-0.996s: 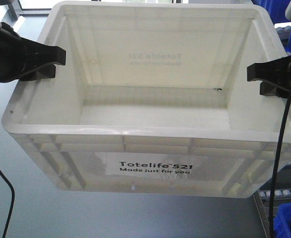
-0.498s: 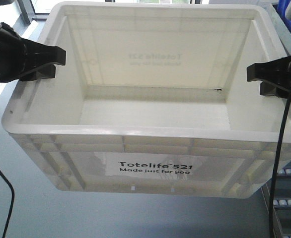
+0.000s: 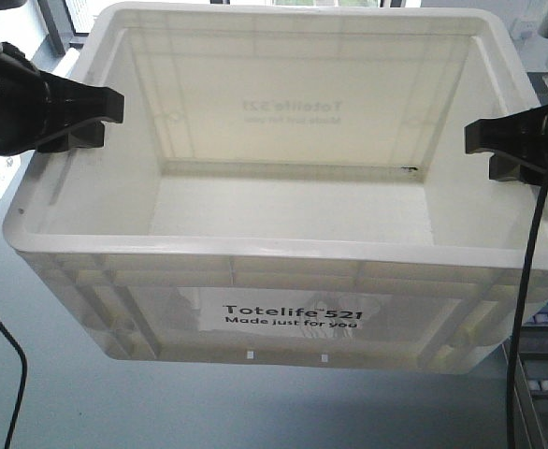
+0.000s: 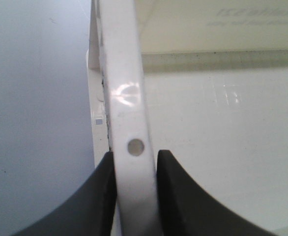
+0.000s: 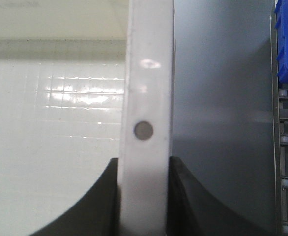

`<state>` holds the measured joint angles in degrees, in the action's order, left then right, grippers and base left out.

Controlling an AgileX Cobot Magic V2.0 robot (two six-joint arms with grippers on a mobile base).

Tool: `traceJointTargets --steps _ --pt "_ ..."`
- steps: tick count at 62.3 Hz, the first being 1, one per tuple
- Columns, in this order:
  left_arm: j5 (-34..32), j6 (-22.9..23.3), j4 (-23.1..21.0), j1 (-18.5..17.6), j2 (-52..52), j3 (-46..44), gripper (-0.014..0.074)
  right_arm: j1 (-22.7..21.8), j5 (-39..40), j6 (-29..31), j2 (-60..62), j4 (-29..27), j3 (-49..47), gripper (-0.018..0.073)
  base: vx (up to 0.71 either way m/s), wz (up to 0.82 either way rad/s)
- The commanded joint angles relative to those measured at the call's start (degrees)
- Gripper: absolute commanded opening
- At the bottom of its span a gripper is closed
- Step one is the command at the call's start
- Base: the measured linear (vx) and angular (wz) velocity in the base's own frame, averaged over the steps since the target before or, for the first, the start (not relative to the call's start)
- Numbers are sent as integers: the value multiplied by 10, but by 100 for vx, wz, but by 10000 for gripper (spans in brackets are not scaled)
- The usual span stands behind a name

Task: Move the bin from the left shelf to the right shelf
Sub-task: 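Carry the tote with both grippers toward the other shelf, then hold the tote steady as the base approaches the blue-bin shelf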

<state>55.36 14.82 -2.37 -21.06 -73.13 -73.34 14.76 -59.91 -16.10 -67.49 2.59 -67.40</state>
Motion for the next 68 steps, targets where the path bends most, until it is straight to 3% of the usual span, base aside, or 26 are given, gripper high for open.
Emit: traceJointTargets --steps 1,68 --pt "-51 -9 19 2 25 -21 -6 -5 61 9 21 29 -22 -1 29 3" --pt "-51 -9 19 2 25 -21 -6 -5 61 9 21 29 -22 -1 26 3"
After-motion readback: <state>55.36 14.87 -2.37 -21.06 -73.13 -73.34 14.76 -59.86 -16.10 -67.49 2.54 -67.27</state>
